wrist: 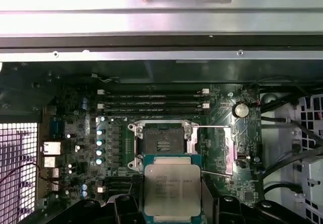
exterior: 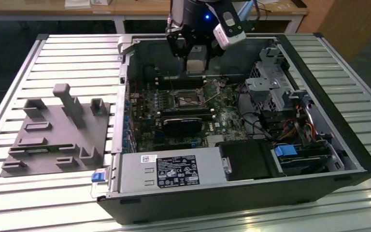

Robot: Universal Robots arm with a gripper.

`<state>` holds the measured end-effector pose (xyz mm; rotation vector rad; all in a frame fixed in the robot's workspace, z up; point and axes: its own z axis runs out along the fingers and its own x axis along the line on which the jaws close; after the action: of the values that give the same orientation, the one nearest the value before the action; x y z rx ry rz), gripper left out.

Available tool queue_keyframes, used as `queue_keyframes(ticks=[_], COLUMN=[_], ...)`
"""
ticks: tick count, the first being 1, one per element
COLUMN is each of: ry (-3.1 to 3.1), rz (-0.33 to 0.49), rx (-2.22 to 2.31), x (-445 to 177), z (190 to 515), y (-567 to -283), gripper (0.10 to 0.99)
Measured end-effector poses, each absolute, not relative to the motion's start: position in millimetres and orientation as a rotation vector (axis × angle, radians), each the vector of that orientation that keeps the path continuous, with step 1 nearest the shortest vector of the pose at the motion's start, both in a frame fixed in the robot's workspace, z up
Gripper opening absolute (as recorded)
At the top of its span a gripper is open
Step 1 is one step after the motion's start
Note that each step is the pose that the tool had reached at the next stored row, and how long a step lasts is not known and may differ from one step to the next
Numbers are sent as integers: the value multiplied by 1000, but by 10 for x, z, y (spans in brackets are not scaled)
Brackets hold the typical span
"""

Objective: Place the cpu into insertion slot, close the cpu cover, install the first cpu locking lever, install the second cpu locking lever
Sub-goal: 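Place the cpu into insertion slot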

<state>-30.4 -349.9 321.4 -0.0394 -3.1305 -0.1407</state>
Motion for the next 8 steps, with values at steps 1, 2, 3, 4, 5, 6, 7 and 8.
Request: queue_keyframes(ticks=[1,2,3,4,5,6,7,8], ry=[-3131,-3131,-3131,-3132,-3132,-3132,-3133,-3133], rz=[-141,-141,-141,-141,-141,-141,-141,-141], rx=[-39,-39,-39,-39,-39,-39,-39,-39], x=[-308,-311,-315,-318,-321,-323,-326,-330], z=[3195,3177,3160,3142,3123,3105,3088,3069], y=[-3499,-3499,-3499,-3499,-3499,-3499,-3499,-3500], gripper=[537,537,537,537,537,537,537,537])
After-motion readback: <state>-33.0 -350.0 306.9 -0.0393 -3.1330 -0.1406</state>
